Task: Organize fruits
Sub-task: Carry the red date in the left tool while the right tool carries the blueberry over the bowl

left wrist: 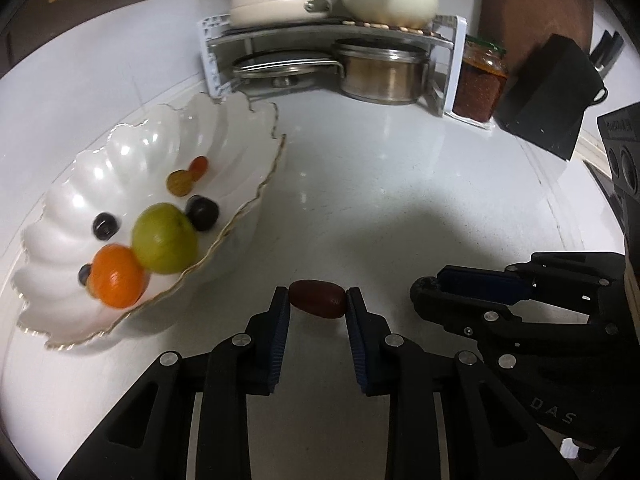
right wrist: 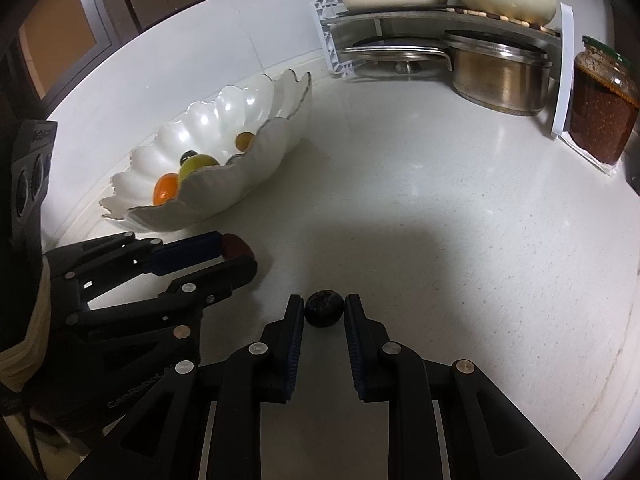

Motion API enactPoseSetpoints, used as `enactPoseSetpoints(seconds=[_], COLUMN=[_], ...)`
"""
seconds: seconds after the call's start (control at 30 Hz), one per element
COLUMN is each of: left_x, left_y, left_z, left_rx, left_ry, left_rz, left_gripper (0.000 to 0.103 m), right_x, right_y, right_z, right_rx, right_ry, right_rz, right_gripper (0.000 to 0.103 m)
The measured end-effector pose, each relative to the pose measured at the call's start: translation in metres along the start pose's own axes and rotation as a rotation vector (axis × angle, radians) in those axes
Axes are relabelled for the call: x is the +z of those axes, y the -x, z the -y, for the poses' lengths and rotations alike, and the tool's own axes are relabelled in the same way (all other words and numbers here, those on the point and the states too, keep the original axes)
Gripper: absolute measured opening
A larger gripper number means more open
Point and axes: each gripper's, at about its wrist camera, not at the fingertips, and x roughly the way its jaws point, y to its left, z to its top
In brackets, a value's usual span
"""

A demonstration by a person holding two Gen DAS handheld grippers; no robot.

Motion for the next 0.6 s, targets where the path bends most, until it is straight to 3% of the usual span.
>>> enactPoseSetpoints(seconds=[0.6], left_x=[-0.007], left_y=[0.075], left_z=[-0.006], left_rx=[0.11], left_ry=[0.142], left_rz=[0.089], left_gripper=[0.028], right_x=[0.009], right_y=[0.05], right_z=[-0.03], right_rx=[0.018], right_ry=[0.084], right_rz=[0.083], right_gripper=[0.023])
